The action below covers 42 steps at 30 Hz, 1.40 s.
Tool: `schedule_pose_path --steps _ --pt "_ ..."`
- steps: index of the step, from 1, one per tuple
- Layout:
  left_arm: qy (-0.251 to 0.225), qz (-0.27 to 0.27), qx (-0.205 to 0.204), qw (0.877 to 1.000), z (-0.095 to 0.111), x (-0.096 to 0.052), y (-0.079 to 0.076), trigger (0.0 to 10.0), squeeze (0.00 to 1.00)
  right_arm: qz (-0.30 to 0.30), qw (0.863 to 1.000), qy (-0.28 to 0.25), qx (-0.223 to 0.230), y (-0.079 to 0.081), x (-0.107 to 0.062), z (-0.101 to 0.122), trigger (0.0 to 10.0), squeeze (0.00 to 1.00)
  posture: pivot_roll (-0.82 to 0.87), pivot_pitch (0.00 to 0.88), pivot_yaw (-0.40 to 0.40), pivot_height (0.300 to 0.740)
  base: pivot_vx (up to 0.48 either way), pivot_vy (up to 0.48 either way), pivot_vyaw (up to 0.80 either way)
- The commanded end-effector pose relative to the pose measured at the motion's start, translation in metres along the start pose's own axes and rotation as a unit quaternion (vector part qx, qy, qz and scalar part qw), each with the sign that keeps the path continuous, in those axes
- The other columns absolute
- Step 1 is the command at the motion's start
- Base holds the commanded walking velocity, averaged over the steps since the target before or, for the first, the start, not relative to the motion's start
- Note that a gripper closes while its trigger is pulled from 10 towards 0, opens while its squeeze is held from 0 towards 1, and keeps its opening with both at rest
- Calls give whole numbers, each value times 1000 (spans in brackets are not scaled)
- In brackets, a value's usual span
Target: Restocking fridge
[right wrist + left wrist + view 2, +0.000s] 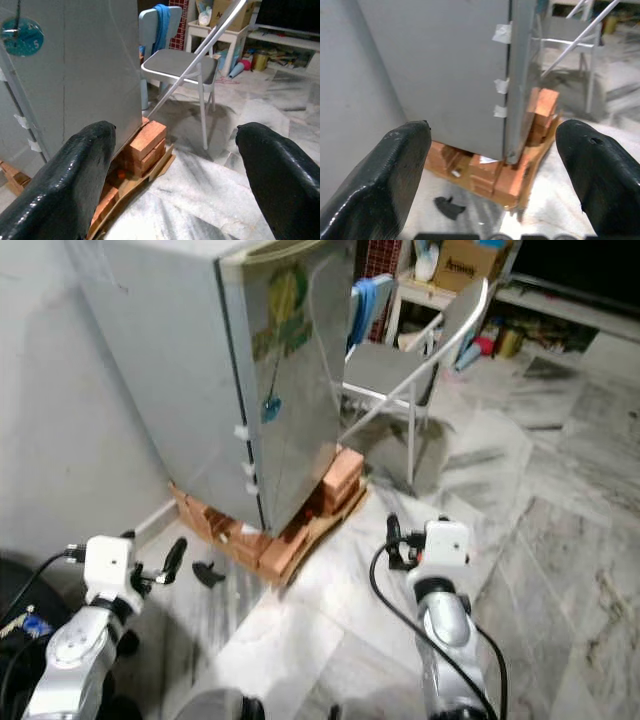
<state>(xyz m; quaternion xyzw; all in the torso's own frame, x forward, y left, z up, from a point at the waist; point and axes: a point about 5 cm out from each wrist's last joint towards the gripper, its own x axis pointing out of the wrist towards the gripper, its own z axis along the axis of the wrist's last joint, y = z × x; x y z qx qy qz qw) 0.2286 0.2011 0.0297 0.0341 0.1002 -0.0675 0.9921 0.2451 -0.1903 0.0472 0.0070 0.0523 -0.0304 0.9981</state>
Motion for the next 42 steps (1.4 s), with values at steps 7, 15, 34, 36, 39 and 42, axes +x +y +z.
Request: schedule_pose_path --steps 7,15,34,36,39,42 --pt "-14 -21 -4 1000 6 1 -6 10000 0 0 1000 -10 -7 -1 1 6 10000 0 42 0 -23 740 377 196 -638" --pt "-11 -29 -19 999 6 5 -10 10000 0 1 1000 -13 -10 0 1 7 10000 0 33 0 -20 740 388 280 -365" --pt "-21 -31 -19 999 8 6 -14 10000 0 7 1000 -6 -15 0 2 6 10000 0 35 4 -29 740 226 334 -79" --pt "-20 -30 -18 999 8 6 -14 10000 0 7 1000 -6 -16 0 2 7 10000 0 34 5 -29 740 0 0 0" --pt "-19 -32 -16 999 8 7 -14 10000 0 6 1000 -2 -17 -1 2 6 10000 0 34 6 -30 740 0 0 0" --pt "-20 -35 -13 999 10 8 -12 10000 0 6 1000 2 -16 -1 2 5 10000 0 32 8 -31 740 0 0 -533"
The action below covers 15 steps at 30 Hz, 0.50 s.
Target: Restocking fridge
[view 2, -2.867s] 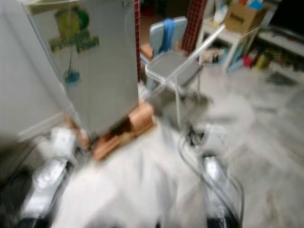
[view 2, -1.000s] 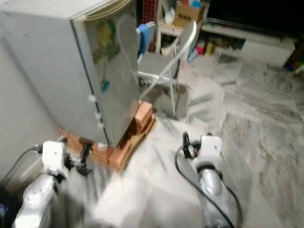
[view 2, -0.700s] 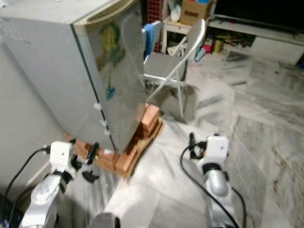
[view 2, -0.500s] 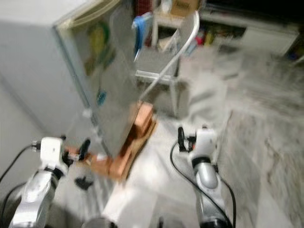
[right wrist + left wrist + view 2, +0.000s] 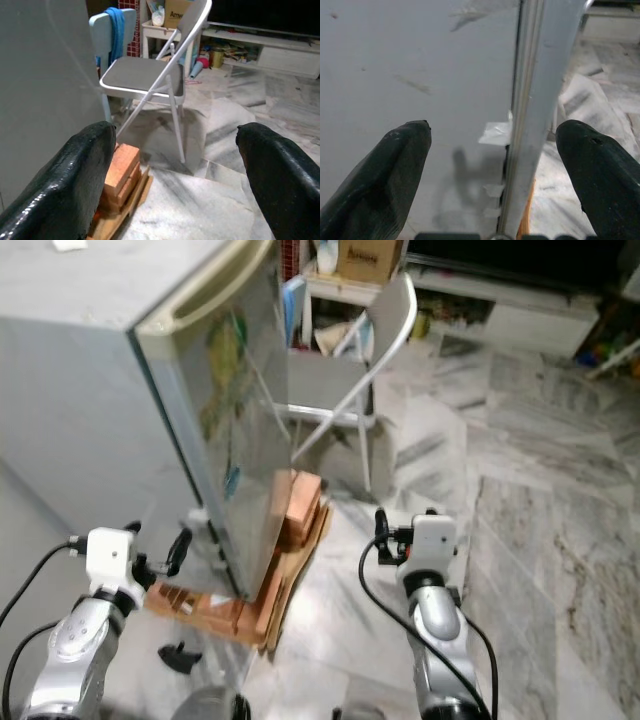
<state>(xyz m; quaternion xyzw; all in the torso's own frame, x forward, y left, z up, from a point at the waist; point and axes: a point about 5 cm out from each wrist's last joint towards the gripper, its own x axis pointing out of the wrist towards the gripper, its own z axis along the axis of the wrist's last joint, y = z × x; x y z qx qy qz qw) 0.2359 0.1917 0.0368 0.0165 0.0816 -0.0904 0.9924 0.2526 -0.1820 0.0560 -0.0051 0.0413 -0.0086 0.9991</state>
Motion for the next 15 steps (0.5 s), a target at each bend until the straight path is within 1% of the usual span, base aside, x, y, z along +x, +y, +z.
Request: schedule_pose_path --steps 1,6,8,12,15 --pt "1 -14 2 1000 1 2 -3 10000 0 -15 1000 13 -5 -9 -5 -5 10000 0 32 8 -31 740 0 0 -800" --pt "1 -18 13 1000 3 6 0 10000 0 -13 1000 13 -6 -10 -4 -4 10000 0 28 11 -32 740 0 0 -800" --pt "-3 -17 13 1000 7 11 3 10000 0 -14 1000 13 -6 -9 -4 -4 10000 0 25 11 -31 740 0 0 -553" --pt "-9 -17 14 1000 10 14 3 10000 0 -15 1000 15 -6 -10 -4 -4 10000 0 21 13 -30 740 0 0 -522" --pt "-15 -1 21 1000 12 19 4 10000 0 -15 1000 14 -7 -9 -4 -4 10000 0 23 14 -32 740 0 0 -637"
